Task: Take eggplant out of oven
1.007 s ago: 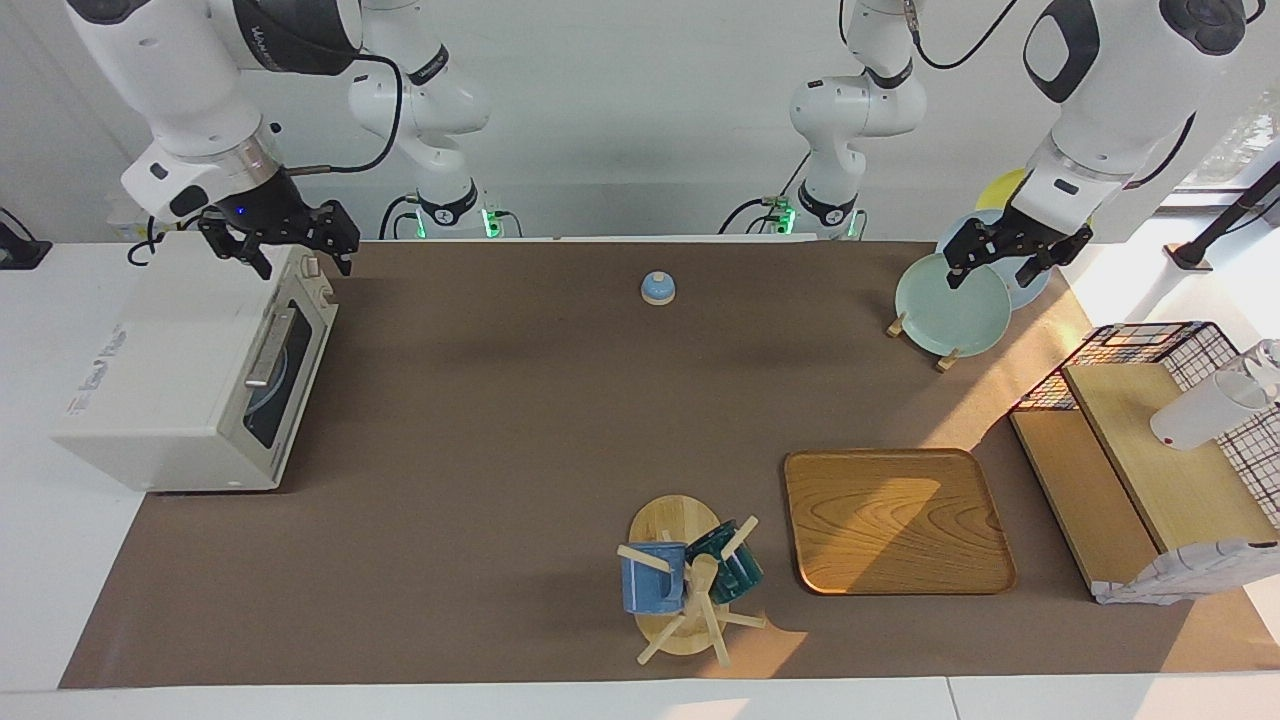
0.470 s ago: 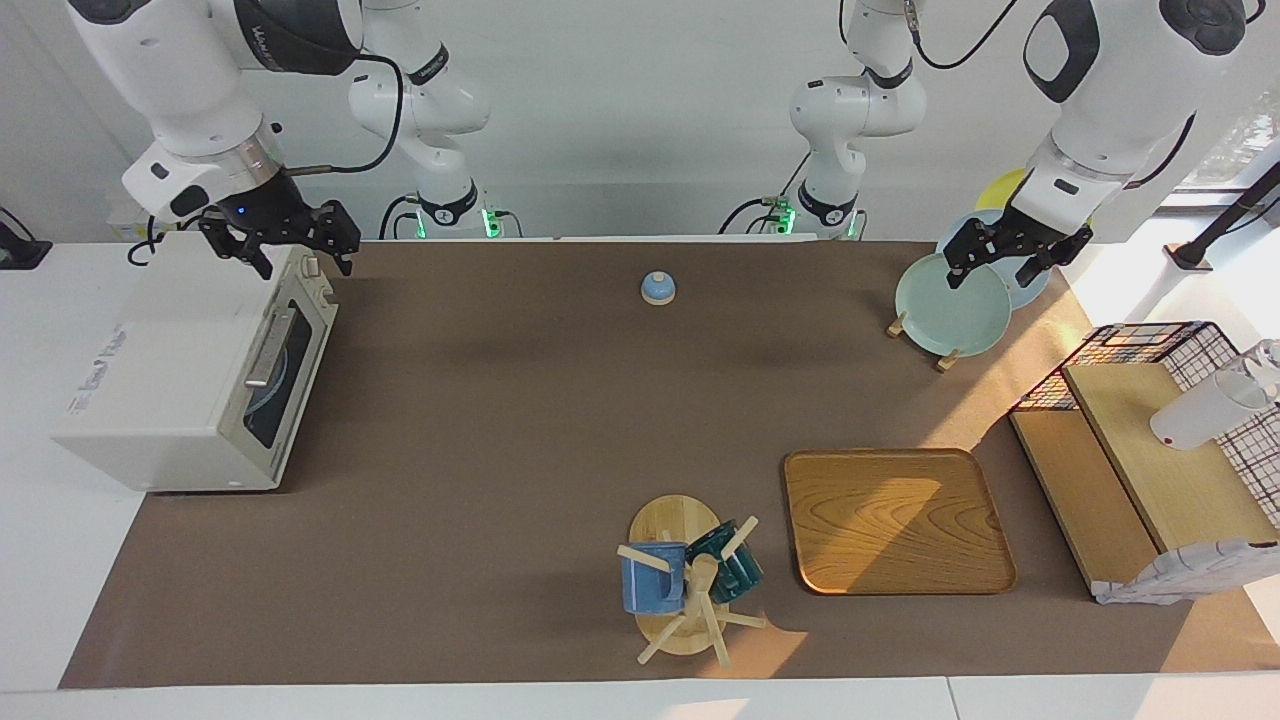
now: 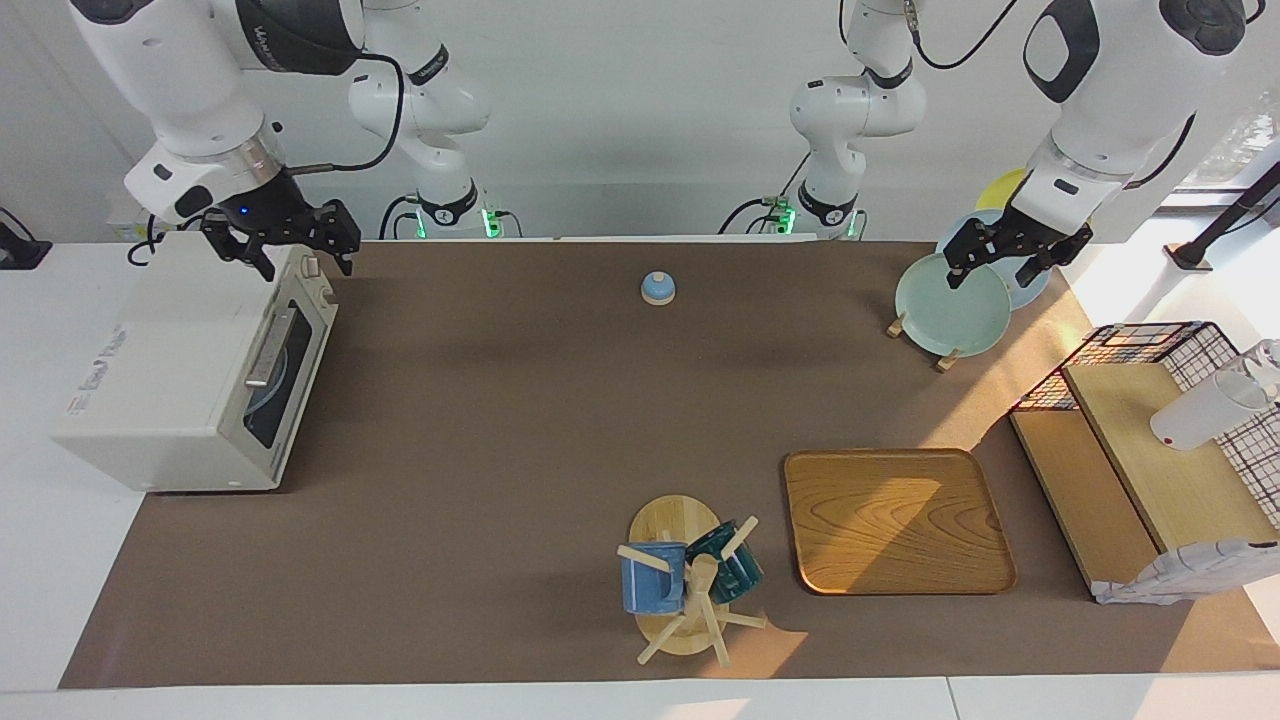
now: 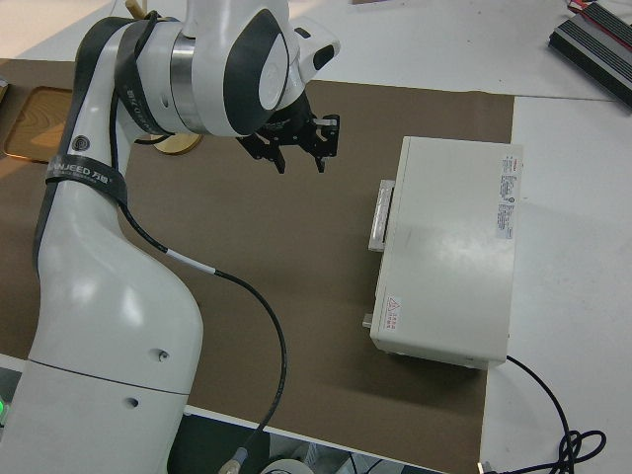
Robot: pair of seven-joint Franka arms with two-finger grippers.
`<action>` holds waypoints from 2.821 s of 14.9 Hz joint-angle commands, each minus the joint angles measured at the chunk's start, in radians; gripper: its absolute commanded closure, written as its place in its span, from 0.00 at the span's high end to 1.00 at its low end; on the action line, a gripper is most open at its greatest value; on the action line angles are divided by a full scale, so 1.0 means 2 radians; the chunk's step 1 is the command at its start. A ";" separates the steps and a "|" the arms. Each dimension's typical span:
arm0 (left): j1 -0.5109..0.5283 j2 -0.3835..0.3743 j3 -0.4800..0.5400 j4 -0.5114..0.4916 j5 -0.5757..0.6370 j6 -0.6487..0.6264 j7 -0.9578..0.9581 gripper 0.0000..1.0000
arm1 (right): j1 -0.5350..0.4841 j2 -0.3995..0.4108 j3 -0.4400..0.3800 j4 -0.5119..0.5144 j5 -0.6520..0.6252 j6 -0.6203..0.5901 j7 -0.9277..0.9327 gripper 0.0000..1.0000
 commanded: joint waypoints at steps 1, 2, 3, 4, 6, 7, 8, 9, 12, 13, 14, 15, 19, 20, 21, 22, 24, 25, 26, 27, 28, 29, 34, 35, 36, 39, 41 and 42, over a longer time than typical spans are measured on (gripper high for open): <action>0.005 -0.011 -0.004 -0.009 0.010 0.001 0.007 1.00 | -0.004 -0.015 -0.001 -0.022 0.005 0.012 -0.023 0.00; 0.005 -0.011 -0.004 -0.009 0.010 0.001 0.007 1.00 | -0.003 -0.020 -0.004 -0.025 0.005 0.014 -0.020 0.00; 0.005 -0.011 -0.004 -0.009 0.010 0.001 0.007 1.00 | -0.003 -0.019 -0.005 -0.031 0.005 0.027 -0.019 0.00; 0.005 -0.011 -0.004 -0.009 0.010 0.001 0.007 1.00 | -0.006 -0.022 -0.006 -0.048 -0.002 0.038 -0.019 0.00; 0.005 -0.011 -0.004 -0.009 0.010 0.001 0.007 1.00 | -0.013 -0.043 -0.007 -0.096 -0.016 0.082 0.004 0.00; 0.005 -0.011 -0.004 -0.009 0.010 0.001 0.007 1.00 | -0.014 -0.048 -0.007 -0.112 -0.017 0.096 0.019 0.00; 0.005 -0.011 -0.004 -0.009 0.010 0.001 0.007 1.00 | -0.019 -0.053 -0.007 -0.123 -0.019 0.100 0.026 0.00; 0.005 -0.011 -0.004 -0.009 0.010 0.001 0.007 1.00 | -0.020 -0.053 -0.007 -0.130 -0.032 0.114 0.026 0.00; 0.005 -0.011 -0.004 -0.009 0.010 0.001 0.007 1.00 | -0.051 -0.043 -0.007 -0.155 -0.058 0.150 0.021 0.00; 0.005 -0.011 -0.004 -0.009 0.010 0.001 0.007 1.00 | -0.056 -0.040 -0.007 -0.166 -0.057 0.165 0.019 0.00; 0.005 -0.011 -0.004 -0.009 0.010 0.001 0.007 1.00 | -0.056 -0.040 -0.007 -0.173 -0.057 0.171 0.020 0.00; 0.005 -0.011 -0.004 -0.009 0.010 0.001 0.007 1.00 | -0.056 -0.040 -0.006 -0.176 -0.057 0.171 0.020 0.00; 0.005 -0.011 -0.004 -0.009 0.010 0.001 0.007 1.00 | -0.063 -0.040 -0.007 -0.191 -0.057 0.177 0.014 0.00; 0.005 -0.011 -0.004 -0.009 0.010 0.001 0.007 1.00 | -0.068 -0.036 -0.007 -0.194 -0.057 0.183 0.010 0.00; 0.005 -0.011 -0.004 -0.009 0.010 0.001 0.007 1.00 | -0.069 -0.033 -0.007 -0.197 -0.059 0.190 0.007 0.00; 0.005 -0.011 -0.004 -0.009 0.010 0.001 0.007 1.00 | -0.073 -0.031 -0.007 -0.198 -0.060 0.196 -0.012 0.00; 0.005 -0.011 -0.004 -0.009 0.010 0.001 0.007 1.00 | -0.088 -0.025 -0.007 -0.203 -0.060 0.205 -0.033 0.00; 0.005 -0.011 -0.004 -0.009 0.010 0.001 0.007 1.00 | -0.088 -0.025 -0.007 -0.206 -0.060 0.207 -0.033 0.00; 0.005 -0.011 -0.004 -0.009 0.010 0.001 0.007 1.00 | -0.088 -0.025 -0.007 -0.206 -0.060 0.207 -0.033 0.00; 0.005 -0.011 -0.004 -0.009 0.010 0.001 0.007 1.00 | -0.088 -0.025 -0.007 -0.206 -0.060 0.207 -0.032 0.00; 0.005 -0.011 -0.004 -0.009 0.010 0.001 0.007 1.00 | -0.088 -0.025 -0.006 -0.207 -0.058 0.205 -0.031 0.00; 0.005 -0.011 -0.004 -0.009 0.010 0.001 0.007 1.00 | -0.086 -0.026 -0.006 -0.209 -0.057 0.204 -0.029 0.00; 0.005 -0.011 -0.004 -0.009 0.010 0.001 0.007 1.00 | -0.045 -0.015 -0.005 -0.228 -0.050 0.238 0.017 0.00; 0.005 -0.011 -0.004 -0.009 0.010 0.001 0.007 1.00 | -0.037 -0.008 -0.005 -0.232 -0.047 0.249 0.026 0.00; 0.005 -0.011 -0.004 -0.009 0.010 0.001 0.007 1.00 | -0.027 0.003 -0.005 -0.239 -0.044 0.273 0.037 0.00; 0.005 -0.011 -0.004 -0.009 0.010 0.001 0.007 1.00 | -0.002 0.034 -0.004 -0.259 -0.042 0.336 0.067 0.00; 0.005 -0.011 -0.004 -0.009 0.010 0.001 0.007 1.00 | 0.009 0.034 -0.004 -0.288 -0.041 0.384 0.076 0.00; 0.005 -0.011 -0.004 -0.009 0.010 0.001 0.007 1.00 | 0.018 0.034 -0.004 -0.294 -0.041 0.389 0.079 0.00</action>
